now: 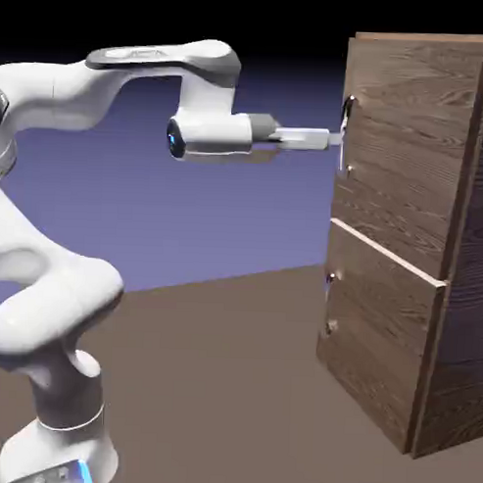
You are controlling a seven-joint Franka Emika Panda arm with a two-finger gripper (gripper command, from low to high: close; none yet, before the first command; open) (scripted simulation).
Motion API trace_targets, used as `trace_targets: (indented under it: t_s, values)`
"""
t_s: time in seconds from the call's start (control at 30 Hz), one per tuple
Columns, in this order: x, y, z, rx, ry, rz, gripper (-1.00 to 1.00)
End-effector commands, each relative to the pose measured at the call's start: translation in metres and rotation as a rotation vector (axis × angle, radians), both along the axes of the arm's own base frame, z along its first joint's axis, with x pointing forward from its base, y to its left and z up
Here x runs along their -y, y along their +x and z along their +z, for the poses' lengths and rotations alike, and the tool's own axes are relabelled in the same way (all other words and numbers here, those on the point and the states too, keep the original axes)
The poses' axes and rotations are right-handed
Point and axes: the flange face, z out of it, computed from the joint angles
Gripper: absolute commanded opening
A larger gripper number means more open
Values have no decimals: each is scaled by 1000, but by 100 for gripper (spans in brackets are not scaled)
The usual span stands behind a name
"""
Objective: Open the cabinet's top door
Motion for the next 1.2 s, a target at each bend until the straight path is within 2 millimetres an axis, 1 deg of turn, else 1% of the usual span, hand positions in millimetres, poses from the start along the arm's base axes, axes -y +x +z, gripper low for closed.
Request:
trace_targets:
  t_s: [0.0,0.03,0.2,0.23,0.27,0.3,0.5,0.67,0.9,1.17]
  values:
    - [-2,1,-1,4,19,-1,0]
    - [-2,1,-1,4,19,-1,0]
    - [1,50,-1,4,19,-1,0]
    - [1,51,-1,4,19,-1,0]
    - [1,51,-1,4,19,-1,-100]
    - [1,51,-1,4,19,-1,-100]
    - [18,19,-1,3,20,116,-100]
    - [37,-10,-1,2,20,228,-100]
    - [75,-50,-1,0,20,406,-100]
    - [127,-89,-1,-2,20,615,-100]
